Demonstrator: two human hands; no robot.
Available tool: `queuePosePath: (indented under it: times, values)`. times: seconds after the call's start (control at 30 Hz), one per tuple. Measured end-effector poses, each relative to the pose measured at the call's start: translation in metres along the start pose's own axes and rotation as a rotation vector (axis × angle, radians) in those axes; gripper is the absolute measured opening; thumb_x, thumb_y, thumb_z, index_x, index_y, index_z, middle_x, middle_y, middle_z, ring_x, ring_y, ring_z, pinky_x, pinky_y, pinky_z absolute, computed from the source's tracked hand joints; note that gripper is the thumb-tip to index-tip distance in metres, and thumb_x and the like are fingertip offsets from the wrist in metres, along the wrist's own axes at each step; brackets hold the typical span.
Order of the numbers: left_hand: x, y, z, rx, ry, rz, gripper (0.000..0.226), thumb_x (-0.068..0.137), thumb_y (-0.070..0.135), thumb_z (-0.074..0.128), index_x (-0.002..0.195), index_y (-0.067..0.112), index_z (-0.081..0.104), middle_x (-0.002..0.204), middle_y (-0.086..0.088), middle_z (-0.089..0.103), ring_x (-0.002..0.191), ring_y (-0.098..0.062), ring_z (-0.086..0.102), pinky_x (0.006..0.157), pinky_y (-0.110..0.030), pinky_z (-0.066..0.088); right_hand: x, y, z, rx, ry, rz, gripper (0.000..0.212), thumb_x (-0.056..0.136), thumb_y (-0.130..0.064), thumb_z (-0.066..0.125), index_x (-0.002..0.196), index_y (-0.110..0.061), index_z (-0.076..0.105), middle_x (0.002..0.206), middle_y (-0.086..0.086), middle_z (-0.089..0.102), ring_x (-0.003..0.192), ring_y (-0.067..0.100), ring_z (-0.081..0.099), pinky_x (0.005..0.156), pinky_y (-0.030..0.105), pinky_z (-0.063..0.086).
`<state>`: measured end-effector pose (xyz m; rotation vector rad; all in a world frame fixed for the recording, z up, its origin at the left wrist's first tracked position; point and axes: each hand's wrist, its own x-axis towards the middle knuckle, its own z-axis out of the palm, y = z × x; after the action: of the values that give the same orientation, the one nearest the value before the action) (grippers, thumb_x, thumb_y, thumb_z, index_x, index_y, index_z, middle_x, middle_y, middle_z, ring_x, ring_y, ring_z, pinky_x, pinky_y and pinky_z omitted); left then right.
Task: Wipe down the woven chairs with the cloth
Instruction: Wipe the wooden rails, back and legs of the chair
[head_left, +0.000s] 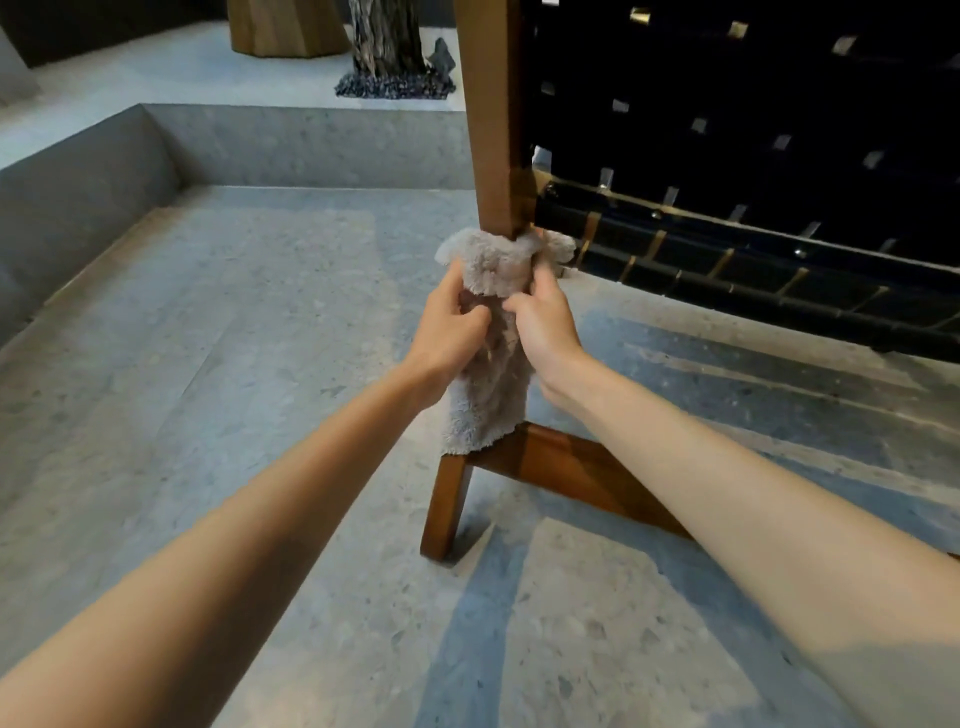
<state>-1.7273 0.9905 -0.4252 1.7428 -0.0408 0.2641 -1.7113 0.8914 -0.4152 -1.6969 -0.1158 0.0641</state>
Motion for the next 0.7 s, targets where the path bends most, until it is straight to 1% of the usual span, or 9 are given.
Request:
queuePosePath:
  times: [0.13,0.23,0.3,0.37,0.43,0.5,0.53,0.63,0.7]
  values:
    - [0.007,-0.004,0.004,0.027,-0.045,-0.013,0.048,0.093,-0.007,0.035,0.129,0.021,0.049,0.105,0.009,0.06,0.088,0.01,0.057,0.069,-0.007,0.047,0.011,0.003,0.004,0.021,0.013,0.005,0.068,0.097,-0.001,0.037,0.152,-0.033,0.012,0.148,0.005,0.041,0.132,0.022,0.042,0.11,0.044,0.037]
    - [0.001,-0.017,0.001,0.094,-0.038,0.0,0.043,0.098,0.003,0.038,0.135,0.022,0.047,0.117,0.007,0.059,0.099,0.006,0.055,0.079,-0.007,0.046,0.002,0.02,-0.004,-0.118,0.011,0.034,0.046,0.098,-0.02,0.049,0.143,-0.022,0.038,0.131,0.007,0.057,0.121,0.022,0.053,0.104,0.044,0.043]
    - [-0.013,-0.026,0.002,0.176,0.001,0.018,0.042,0.099,0.007,0.041,0.139,0.02,0.045,0.117,0.007,0.06,0.095,0.01,0.054,0.078,-0.003,0.043,-0.008,0.03,-0.013,-0.163,0.01,0.064,0.029,0.093,-0.026,0.06,0.12,-0.016,0.058,0.112,0.006,0.068,0.106,0.02,0.063,0.096,0.043,0.05]
    - [-0.033,-0.035,0.008,0.271,0.055,0.033,0.044,0.099,0.011,0.043,0.142,0.02,0.042,0.104,0.011,0.059,0.081,0.016,0.053,0.07,0.0,0.039,-0.021,0.035,-0.021,-0.208,0.012,0.041,0.018,0.086,-0.025,0.07,0.102,-0.017,0.067,0.094,0.0,0.073,0.092,0.013,0.068,0.087,0.04,0.056]
    - [-0.052,-0.042,0.013,0.328,0.134,0.071,0.046,0.098,0.01,0.044,0.143,0.022,0.041,0.097,0.011,0.06,0.077,0.006,0.055,0.066,-0.004,0.038,-0.034,0.036,-0.027,-0.258,0.004,-0.022,0.01,0.081,-0.021,0.075,0.09,-0.022,0.071,0.08,-0.009,0.071,0.081,0.004,0.068,0.081,0.033,0.058]
    - [-0.066,-0.041,0.02,0.317,0.232,0.133,0.047,0.097,0.007,0.044,0.142,0.02,0.043,0.097,0.008,0.063,0.079,0.001,0.057,0.067,-0.002,0.038,-0.045,0.031,-0.034,-0.297,-0.002,-0.088,0.016,0.079,-0.017,0.076,0.093,-0.024,0.073,0.079,-0.015,0.069,0.081,-0.002,0.065,0.08,0.027,0.057]
    - [-0.072,-0.037,0.025,0.297,0.257,0.178,0.048,0.097,0.005,0.044,0.142,0.019,0.042,0.104,0.007,0.064,0.087,0.002,0.057,0.073,0.0,0.038,-0.05,0.028,-0.039,-0.319,0.012,-0.116,0.02,0.079,-0.015,0.075,0.097,-0.023,0.072,0.081,-0.017,0.068,0.083,-0.002,0.064,0.08,0.025,0.055]
    - [-0.084,-0.017,0.055,0.217,0.211,0.286,0.05,0.096,0.003,0.046,0.143,0.018,0.041,0.135,0.007,0.053,0.12,0.004,0.047,0.098,-0.005,0.035,-0.066,0.02,-0.071,-0.399,0.124,-0.173,0.027,0.081,-0.015,0.072,0.105,-0.026,0.07,0.088,-0.017,0.067,0.089,0.0,0.063,0.079,0.021,0.052]
    - [-0.085,-0.01,0.069,0.195,0.171,0.287,0.05,0.096,0.005,0.047,0.144,0.019,0.04,0.14,0.005,0.05,0.124,0.004,0.043,0.103,-0.009,0.034,-0.076,0.02,-0.09,-0.424,0.152,-0.188,0.03,0.081,-0.017,0.072,0.111,-0.025,0.068,0.096,-0.015,0.069,0.091,-0.002,0.063,0.08,0.019,0.051]
